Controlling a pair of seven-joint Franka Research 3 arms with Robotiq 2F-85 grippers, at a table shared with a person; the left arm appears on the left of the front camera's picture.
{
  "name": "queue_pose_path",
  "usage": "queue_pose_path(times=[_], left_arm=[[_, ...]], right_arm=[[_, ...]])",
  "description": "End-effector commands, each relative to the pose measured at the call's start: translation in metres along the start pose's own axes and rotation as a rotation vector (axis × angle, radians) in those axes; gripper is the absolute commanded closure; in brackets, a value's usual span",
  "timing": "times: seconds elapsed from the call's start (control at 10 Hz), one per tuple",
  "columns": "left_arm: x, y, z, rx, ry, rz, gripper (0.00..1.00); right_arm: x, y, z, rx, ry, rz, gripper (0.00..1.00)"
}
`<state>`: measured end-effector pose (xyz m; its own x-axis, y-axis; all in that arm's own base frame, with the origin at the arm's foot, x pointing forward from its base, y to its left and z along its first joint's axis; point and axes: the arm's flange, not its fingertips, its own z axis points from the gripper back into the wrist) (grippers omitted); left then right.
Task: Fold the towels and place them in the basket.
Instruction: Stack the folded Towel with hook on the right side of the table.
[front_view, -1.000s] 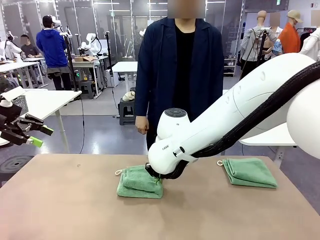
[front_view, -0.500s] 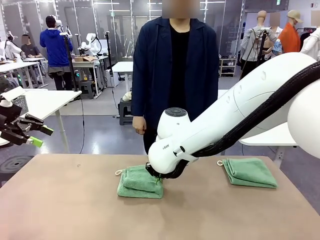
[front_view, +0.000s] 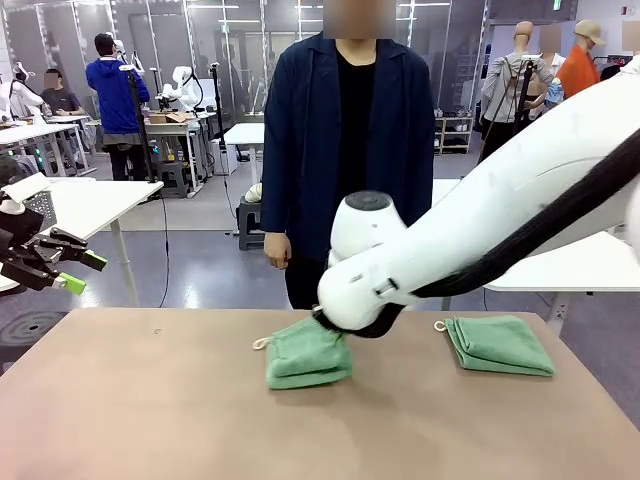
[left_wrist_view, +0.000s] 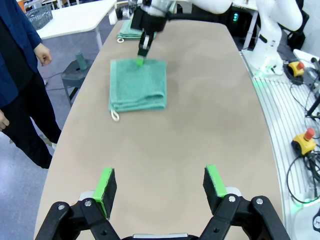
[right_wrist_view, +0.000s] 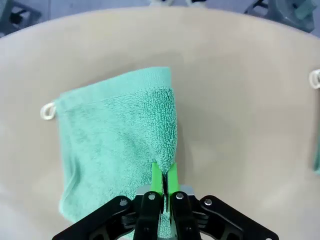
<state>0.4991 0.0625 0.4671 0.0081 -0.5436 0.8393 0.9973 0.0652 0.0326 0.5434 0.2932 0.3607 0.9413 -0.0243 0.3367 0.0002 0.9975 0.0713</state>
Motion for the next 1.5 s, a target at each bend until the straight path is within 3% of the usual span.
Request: queue_pose_path(times=[0.0,0.2,0.5,0.7,0.8,1.4], left_arm=[[0.002,-0.002,0.0,0.002,-0.005,-0.002,0.11],[0.002,-0.002,0.0,0.002,-0.005,-0.002,0.11],[0.002,-0.002,0.0,0.002,-0.005,-0.002,0.11],[0.002,-0.002,0.0,0.002,-0.005,-0.002,0.11],[0.002,-0.002,0.0,0.002,-0.005,-0.002,0.11],[0.002,-0.002,0.0,0.002,-0.005,-0.002,0.11]], right_arm=[[-0.003,-0.033,0.035,-0.091,-0.059,0.039,0.96],[0.001,-0.068,0.062,-0.159,-0.086,-0.005,0.96],[0.012,-0.128,0.102,-0.173,-0.069,0.045,0.96],[0.031,-0.166,0.109,-0.157,-0.108,0.018,0.96],[0.041,-0.178,0.109,-0.105,-0.098,0.03,0.96],[0.078,-0.236,0.105,-0.066,-0.038,0.009,0.96]])
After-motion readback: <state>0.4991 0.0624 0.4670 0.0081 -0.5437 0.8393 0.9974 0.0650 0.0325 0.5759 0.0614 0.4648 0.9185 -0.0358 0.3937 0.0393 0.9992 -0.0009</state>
